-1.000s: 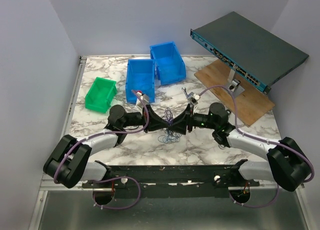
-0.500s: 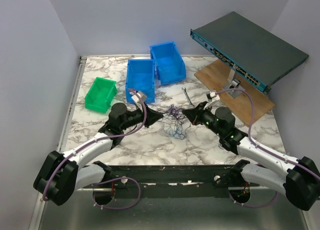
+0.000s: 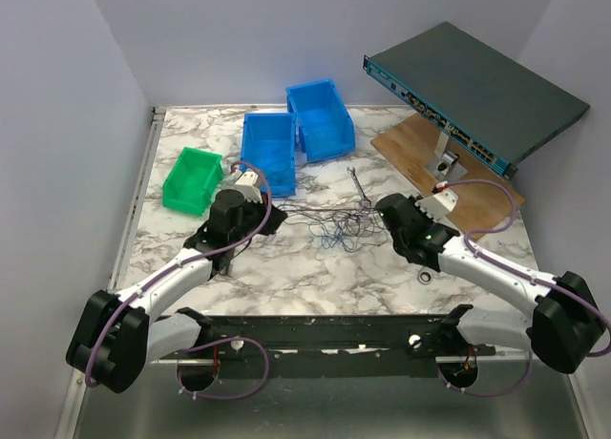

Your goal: Untangle the cables

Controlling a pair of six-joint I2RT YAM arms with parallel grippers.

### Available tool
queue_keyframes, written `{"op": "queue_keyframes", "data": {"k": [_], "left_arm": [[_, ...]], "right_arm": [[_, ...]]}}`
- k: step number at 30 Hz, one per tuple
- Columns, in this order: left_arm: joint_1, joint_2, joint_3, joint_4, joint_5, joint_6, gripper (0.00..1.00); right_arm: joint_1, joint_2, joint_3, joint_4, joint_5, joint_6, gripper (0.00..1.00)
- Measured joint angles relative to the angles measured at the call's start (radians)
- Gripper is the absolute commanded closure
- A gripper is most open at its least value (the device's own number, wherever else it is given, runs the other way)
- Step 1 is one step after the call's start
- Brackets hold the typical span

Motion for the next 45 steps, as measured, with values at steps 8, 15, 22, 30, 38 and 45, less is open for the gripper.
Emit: {"op": "queue_keyframes", "data": {"k": [8,15,22,30,38,45], "left_arm": [[0.026,0.0,0.005,-0.089,-0.135,0.004,1.0],[0.052,0.0,0.005,-0.104,-0.178,0.028,1.0],[0.052,0.0,0.005,-0.103,-0.168,0.036,1.0],[0.052,0.02,0.006,-0.106,-0.167,0.04,1.0],[0.052,0.035,0.008,-0.122,-0.16,0.043,1.0],[0.052,0.035,0.01,-0.124,-0.152,0.051,1.0]], "right_arm": [[-0.035,0.023,-0.019,0.128,-0.123,-0.359,0.23],[-0.056,-0.163,-0.16,0.329,-0.383,-0.637,0.2],[-0.056,0.015,-0.085,0.37,-0.544,-0.723,0.2],[-0.056,0.241,0.028,0.389,-0.682,-0.742,0.21],[-0.047,0.471,0.209,0.382,-0.671,-0.795,0.22],[-0.027,0.627,0.296,0.337,-0.662,-0.826,0.67]]}}
